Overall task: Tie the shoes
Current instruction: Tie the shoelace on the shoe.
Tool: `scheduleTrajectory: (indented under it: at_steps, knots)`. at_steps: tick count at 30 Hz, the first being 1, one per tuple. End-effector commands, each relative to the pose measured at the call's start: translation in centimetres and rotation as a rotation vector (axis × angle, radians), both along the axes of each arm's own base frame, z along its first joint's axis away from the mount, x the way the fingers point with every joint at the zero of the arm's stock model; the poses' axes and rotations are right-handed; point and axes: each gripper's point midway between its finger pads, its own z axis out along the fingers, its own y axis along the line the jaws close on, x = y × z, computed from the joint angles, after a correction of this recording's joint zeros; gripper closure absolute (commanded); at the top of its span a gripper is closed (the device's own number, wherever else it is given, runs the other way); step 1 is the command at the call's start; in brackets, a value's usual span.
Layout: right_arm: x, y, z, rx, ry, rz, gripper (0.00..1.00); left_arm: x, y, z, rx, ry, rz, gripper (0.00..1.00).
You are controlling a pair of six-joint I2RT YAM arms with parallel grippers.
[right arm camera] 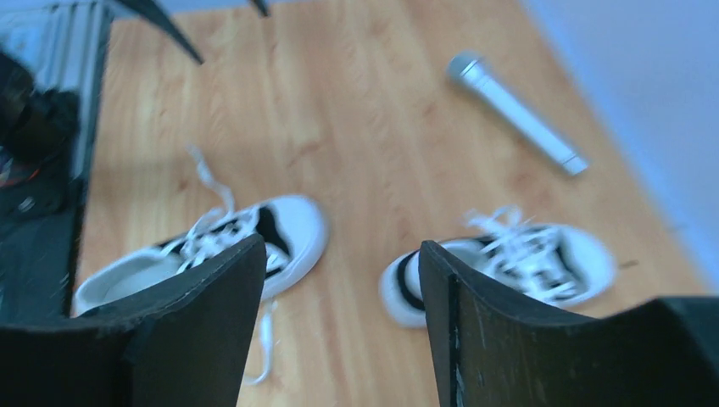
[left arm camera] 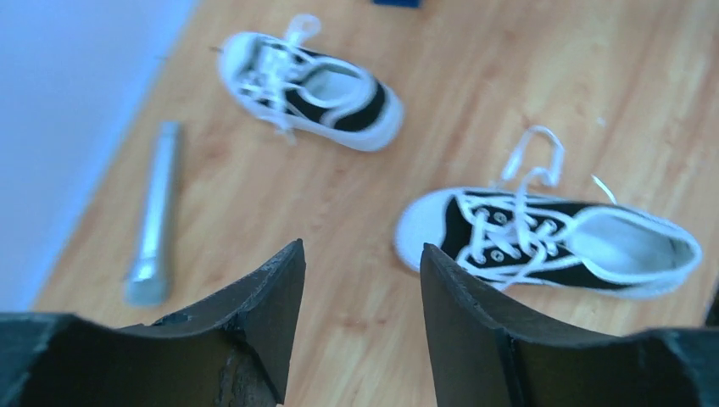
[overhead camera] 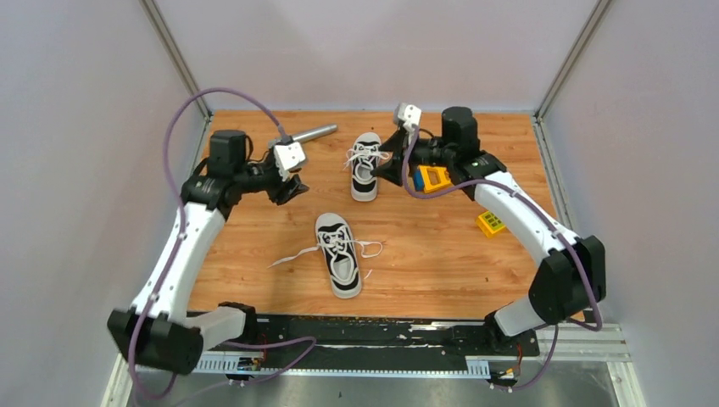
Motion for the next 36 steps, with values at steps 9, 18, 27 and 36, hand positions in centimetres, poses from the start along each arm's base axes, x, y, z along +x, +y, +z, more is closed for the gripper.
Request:
scheduleTrajectory:
  at_steps: [9, 18, 27, 36]
  knots:
    - [-6.4, 1.6, -20.4, -0.262, 0.34, 0.351, 0.43, -5.7, -3.0, -18.4, 0.284, 0.505, -0.304, 0.44]
    - [-7.4, 1.4, -20.5, -0.276, 0.374, 0.343, 0.46, -1.9, -3.2, -20.3, 0.366, 0.385, -0.44, 0.58]
    - [-7.9, 0.6, -20.9, -0.302, 0.39, 0.313, 0.45, -1.5, 0.0, -23.1, 0.478, 0.454, -0.529, 0.58]
    - [-7.5, 0.6, -21.1, -0.317, 0.404, 0.289, 0.44, -1.9, -4.7, -22.9, 0.414, 0.453, -0.722, 0.57]
